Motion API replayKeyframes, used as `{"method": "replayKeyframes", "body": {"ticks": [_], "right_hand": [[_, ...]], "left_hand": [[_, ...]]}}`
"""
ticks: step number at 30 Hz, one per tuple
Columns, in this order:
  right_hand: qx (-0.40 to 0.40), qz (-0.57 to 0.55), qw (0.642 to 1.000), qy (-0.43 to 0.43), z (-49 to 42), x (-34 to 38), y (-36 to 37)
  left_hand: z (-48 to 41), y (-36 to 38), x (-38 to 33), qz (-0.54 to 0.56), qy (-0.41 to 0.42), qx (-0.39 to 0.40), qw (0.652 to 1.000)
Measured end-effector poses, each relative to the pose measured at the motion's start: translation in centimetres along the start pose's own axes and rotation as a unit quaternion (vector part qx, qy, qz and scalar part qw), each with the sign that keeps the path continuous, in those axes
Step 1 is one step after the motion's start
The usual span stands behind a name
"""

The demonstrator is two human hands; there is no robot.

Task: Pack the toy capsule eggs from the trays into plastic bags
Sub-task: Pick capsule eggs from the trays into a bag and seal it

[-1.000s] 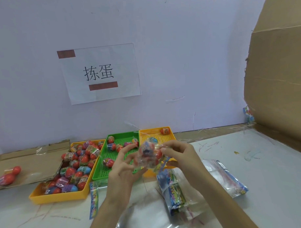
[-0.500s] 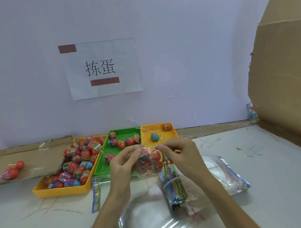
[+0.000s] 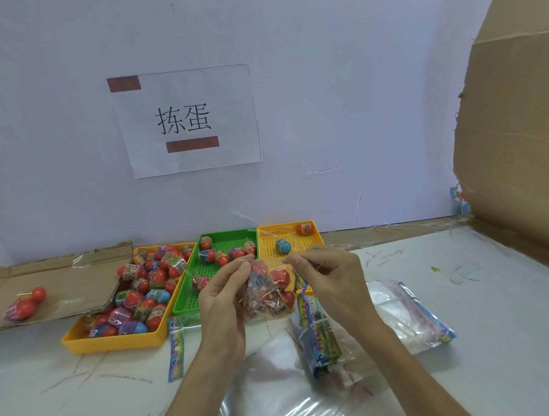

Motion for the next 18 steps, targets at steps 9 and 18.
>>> {"method": "replayKeyframes", "body": {"ticks": [9, 18], "right_hand": [[0.000, -0.020, 0.997, 0.069, 0.0, -0.5, 0.4], [0.016, -0.067, 0.994, 0.083, -0.4, -0.9, -1.0]], "left_hand": [[0.4, 0.4, -0.2, 0.009, 0.001, 0.040, 0.999], [0.1, 0.3, 0.1, -0.066, -0.014, 0.104, 0.992]]}}
Point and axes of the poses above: each hand's wrist, its own z-axis away from the middle knuckle, its own y-axis out of the palm, x = y × z, the point moved 3 cm from there along -z, towards the middle knuckle, and after that the axes turned 6 degrees about -z, right-handed, at the moved point
